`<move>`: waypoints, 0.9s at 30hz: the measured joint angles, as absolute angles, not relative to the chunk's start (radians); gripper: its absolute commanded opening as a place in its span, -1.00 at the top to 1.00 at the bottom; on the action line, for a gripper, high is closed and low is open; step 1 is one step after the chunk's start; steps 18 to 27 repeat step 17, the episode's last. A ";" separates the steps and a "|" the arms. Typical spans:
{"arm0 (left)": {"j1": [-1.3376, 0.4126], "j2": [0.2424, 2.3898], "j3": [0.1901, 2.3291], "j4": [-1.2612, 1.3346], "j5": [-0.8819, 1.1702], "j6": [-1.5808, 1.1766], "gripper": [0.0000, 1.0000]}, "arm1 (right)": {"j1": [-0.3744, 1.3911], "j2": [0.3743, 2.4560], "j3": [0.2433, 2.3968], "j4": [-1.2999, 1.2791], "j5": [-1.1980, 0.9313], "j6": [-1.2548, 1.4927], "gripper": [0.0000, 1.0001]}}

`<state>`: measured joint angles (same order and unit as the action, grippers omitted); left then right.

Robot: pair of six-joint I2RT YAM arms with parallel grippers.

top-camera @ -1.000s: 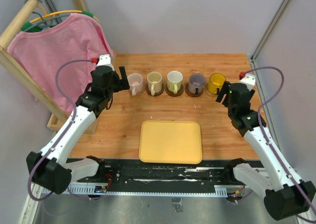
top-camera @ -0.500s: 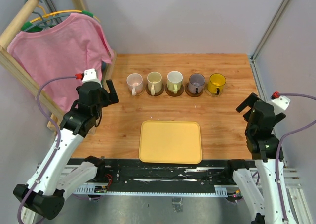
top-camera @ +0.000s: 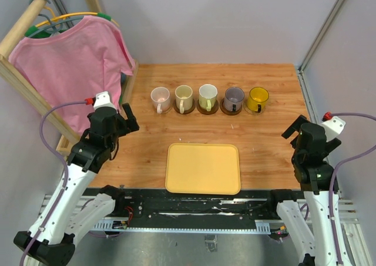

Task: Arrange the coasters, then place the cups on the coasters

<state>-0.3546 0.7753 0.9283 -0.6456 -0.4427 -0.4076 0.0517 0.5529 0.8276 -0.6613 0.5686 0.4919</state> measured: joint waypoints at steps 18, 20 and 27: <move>-0.355 0.645 0.899 -0.627 -0.483 -0.454 -0.99 | 0.052 0.561 0.827 -0.664 0.569 0.492 -0.97; -0.355 0.645 0.899 -0.627 -0.483 -0.454 -0.99 | 0.052 0.561 0.827 -0.664 0.569 0.492 -0.97; -0.355 0.645 0.899 -0.627 -0.483 -0.454 -0.99 | 0.052 0.561 0.827 -0.664 0.569 0.492 -0.97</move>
